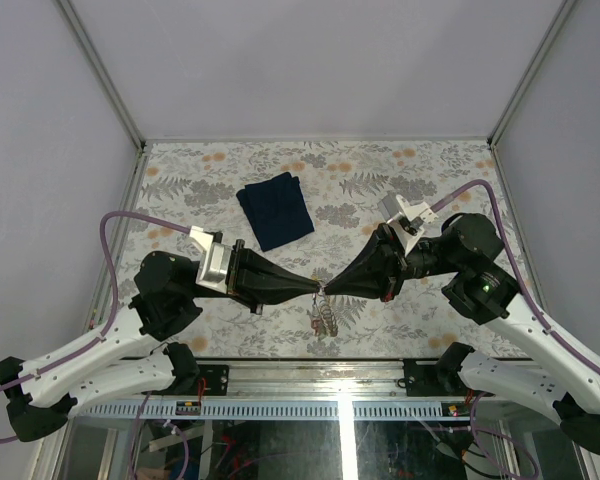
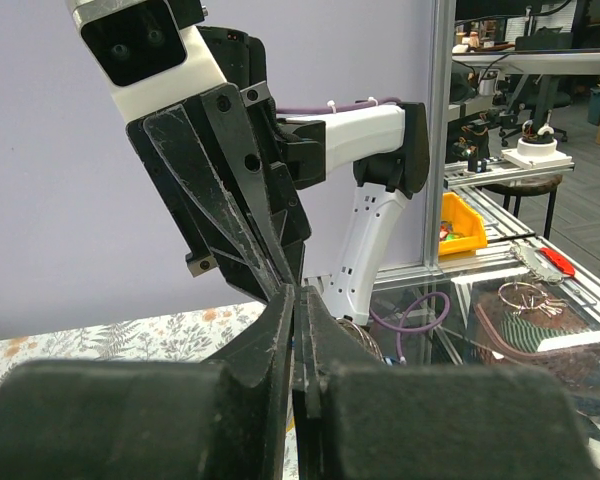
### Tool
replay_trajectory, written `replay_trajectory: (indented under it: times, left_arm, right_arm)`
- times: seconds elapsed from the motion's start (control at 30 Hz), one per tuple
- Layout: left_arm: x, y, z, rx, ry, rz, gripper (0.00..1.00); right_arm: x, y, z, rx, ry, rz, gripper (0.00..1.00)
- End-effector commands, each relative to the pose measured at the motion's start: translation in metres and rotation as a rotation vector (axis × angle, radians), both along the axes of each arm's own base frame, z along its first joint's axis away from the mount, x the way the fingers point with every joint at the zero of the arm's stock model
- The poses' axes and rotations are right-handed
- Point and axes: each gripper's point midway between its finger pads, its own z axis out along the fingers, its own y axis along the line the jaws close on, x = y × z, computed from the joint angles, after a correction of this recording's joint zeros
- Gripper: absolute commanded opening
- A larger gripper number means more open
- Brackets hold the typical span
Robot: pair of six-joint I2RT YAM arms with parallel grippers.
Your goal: Put the keys on the keyring
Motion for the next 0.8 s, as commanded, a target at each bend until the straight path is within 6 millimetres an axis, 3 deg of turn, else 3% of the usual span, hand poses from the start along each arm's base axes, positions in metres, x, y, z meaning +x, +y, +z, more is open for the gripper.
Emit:
replay_trajectory:
  times: [0.0, 0.77]
  left_arm:
    - [-0.008, 0.01, 0.025, -0.071, -0.054, -0.013, 0.0]
    - [-0.007, 0.01, 0.022, -0.052, -0.053, -0.005, 0.0]
  right_arm:
    - [0.003, -0.005, 0.025, 0.079, -0.064, -0.057, 0.0]
    - [0.026, -0.011, 0.031, 0.086, -0.028, -0.241, 0.0]
